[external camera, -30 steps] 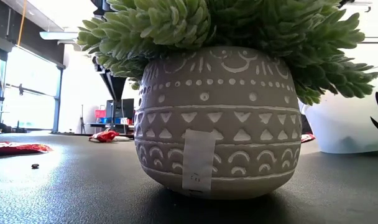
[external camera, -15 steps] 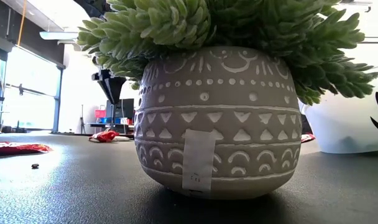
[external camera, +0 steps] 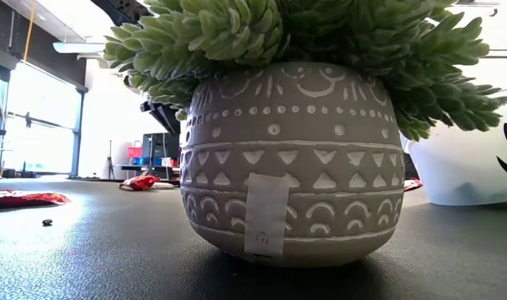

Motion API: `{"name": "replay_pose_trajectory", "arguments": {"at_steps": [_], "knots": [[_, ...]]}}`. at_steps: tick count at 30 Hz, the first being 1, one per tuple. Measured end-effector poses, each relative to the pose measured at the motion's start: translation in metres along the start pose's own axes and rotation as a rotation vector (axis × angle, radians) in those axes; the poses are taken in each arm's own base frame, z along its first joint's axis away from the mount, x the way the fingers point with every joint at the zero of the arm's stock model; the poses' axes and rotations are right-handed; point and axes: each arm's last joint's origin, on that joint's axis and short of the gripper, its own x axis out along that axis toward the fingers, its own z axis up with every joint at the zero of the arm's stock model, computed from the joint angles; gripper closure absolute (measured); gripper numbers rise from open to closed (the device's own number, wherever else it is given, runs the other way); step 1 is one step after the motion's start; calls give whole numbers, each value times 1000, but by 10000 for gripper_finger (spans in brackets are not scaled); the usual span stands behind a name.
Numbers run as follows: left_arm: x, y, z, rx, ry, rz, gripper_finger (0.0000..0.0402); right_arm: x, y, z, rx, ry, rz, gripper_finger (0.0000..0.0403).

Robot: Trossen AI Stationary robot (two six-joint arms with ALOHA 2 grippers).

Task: Sort candy
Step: Put the white candy wrapper into the white bucket

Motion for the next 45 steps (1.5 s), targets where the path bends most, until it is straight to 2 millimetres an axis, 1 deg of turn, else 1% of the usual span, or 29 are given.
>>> {"name": "replay_pose_trajectory", "arguments": {"at_steps": [6,8,14,16,22,26,29,32,36,41,45], "knots": [[-1,17,-6,-65,42,21,321,0,0,-1,-6,10,-3,249],[-3,19,-11,-97,91,22,321,0,-1,-1,-7,14,-6,249],[-10,16,-35,-120,330,3,321,0,-3,-4,-31,38,-26,249],[-12,15,-39,-107,375,3,321,0,-3,-4,-53,43,-29,249],[-3,14,-36,-94,299,-3,321,0,-4,-3,-106,35,-41,249],[6,12,-43,-108,331,-64,321,1,-6,-2,-104,26,-57,249],[9,10,-46,-118,349,-75,321,2,-9,-1,-103,28,-71,249],[6,7,-42,-112,326,-88,321,2,-12,1,-117,22,-89,249],[-6,4,-22,-76,217,-128,321,3,-16,4,-110,6,-116,249],[-27,6,12,-25,-15,-108,321,4,-21,8,-100,-9,-142,249],[-36,15,34,-1,-212,-72,321,4,-23,10,-92,1,-132,249]]}}
